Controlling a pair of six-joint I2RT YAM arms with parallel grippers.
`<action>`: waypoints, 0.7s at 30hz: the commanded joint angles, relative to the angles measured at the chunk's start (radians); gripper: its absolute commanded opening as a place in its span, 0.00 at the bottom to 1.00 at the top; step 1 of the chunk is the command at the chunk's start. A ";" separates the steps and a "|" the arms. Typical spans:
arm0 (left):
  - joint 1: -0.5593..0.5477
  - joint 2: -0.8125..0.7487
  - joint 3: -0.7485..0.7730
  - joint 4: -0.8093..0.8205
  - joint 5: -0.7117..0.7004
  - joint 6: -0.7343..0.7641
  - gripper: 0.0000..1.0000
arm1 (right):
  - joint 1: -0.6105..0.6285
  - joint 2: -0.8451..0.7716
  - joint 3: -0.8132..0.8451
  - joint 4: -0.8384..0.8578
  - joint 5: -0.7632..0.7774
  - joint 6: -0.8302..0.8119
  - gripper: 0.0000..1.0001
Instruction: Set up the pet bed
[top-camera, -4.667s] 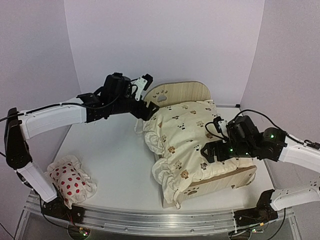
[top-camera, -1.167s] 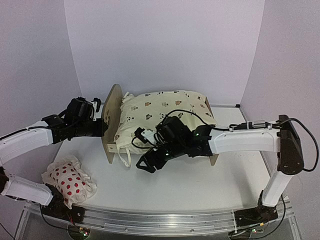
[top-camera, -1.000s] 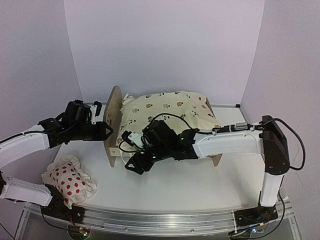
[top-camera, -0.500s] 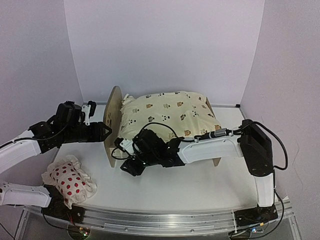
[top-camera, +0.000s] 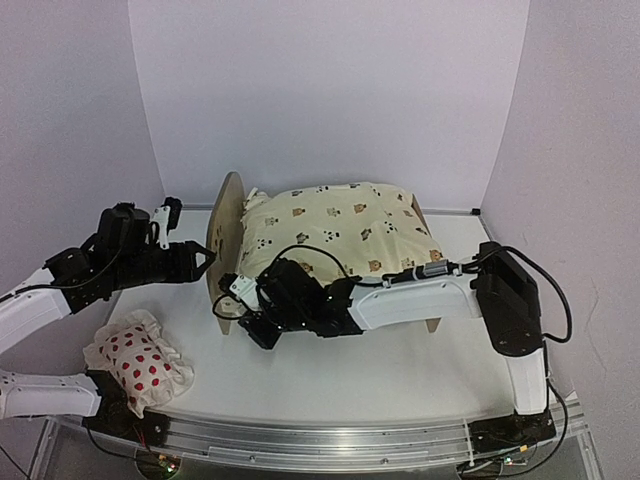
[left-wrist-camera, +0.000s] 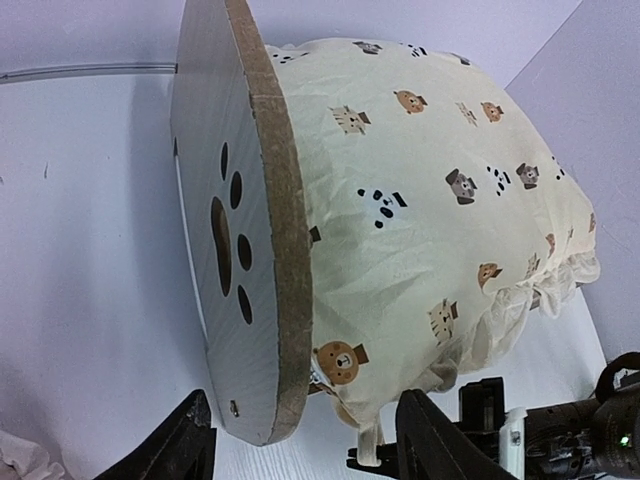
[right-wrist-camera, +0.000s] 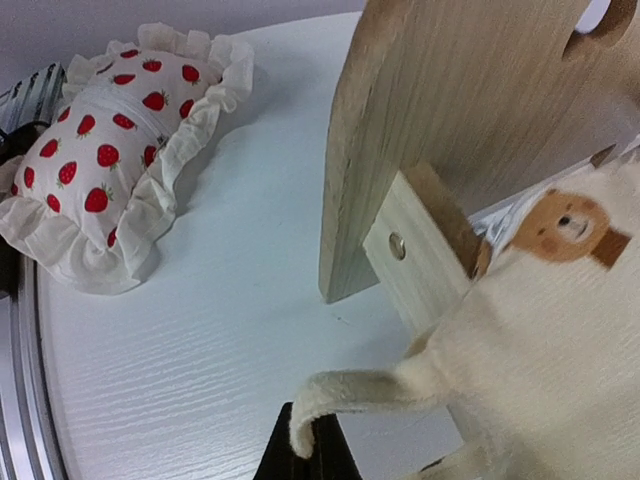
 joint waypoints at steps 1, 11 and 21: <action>-0.002 -0.048 -0.015 0.012 -0.036 0.026 0.66 | 0.005 -0.089 0.110 0.037 0.064 -0.050 0.00; -0.002 -0.107 -0.030 0.069 -0.013 0.035 0.82 | -0.007 -0.049 0.338 -0.012 0.194 -0.187 0.00; -0.003 -0.022 0.036 0.109 0.141 0.098 0.62 | -0.090 -0.043 0.470 -0.083 0.198 -0.198 0.00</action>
